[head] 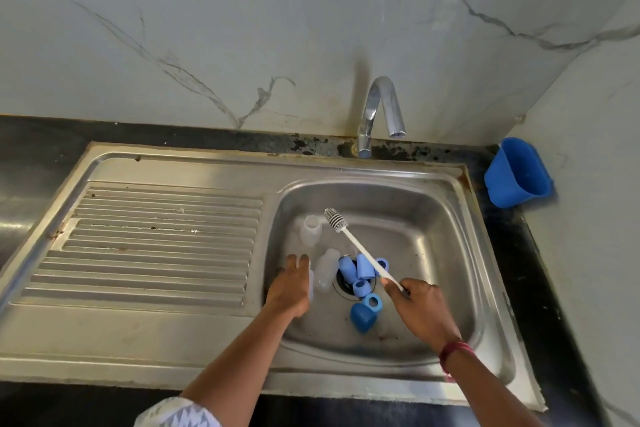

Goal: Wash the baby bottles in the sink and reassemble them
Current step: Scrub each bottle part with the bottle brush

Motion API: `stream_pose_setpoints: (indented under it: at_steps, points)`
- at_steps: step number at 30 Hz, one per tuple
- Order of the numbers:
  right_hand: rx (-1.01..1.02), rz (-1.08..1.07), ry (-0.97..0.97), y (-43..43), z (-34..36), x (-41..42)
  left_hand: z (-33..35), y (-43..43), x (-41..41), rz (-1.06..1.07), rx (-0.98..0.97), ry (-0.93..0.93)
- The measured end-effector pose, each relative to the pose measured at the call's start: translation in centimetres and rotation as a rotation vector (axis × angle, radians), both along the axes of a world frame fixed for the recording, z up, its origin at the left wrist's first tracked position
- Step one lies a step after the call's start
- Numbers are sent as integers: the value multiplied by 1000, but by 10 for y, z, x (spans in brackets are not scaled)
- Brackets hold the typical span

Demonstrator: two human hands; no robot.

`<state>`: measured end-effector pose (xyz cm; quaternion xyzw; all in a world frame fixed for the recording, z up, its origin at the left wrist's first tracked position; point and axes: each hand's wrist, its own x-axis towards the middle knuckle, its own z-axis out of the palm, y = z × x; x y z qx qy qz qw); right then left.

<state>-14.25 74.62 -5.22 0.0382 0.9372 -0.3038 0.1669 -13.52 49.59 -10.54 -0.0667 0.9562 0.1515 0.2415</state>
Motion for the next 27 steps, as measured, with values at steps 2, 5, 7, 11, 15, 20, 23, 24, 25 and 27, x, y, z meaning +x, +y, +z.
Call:
stream_pose_setpoints:
  at_steps: [2,5,7,11,15,20,23,24,25,27]
  points:
    - [-22,-21,-19,0,-3,0,-4,2,-1,-18,-88,-57]
    - [-25,-22,-41,1,-6,-6,-13,4,-6,-9,-192,-86]
    - [-37,-21,-64,4,-11,-12,-18,7,-12,18,-242,-98]
    - [-57,-29,-88,11,-22,-28,-29,12,-23,18,-315,-105]
    - [-32,-14,-93,15,-27,-38,-36,14,-26,18,-310,-120]
    - [-33,-2,-113,17,-29,-49,-38,14,-30,20,-317,-107]
    - [-49,-7,-129,15,-29,-53,-32,15,-34,58,-262,-97]
    - [-54,-15,-131,14,-28,-53,-27,16,-35,70,-249,-78]
    - [-53,-21,-135,14,-28,-52,-21,18,-37,80,-241,-49]
    - [-54,-32,-146,13,-27,-50,-10,23,-40,70,-232,21]
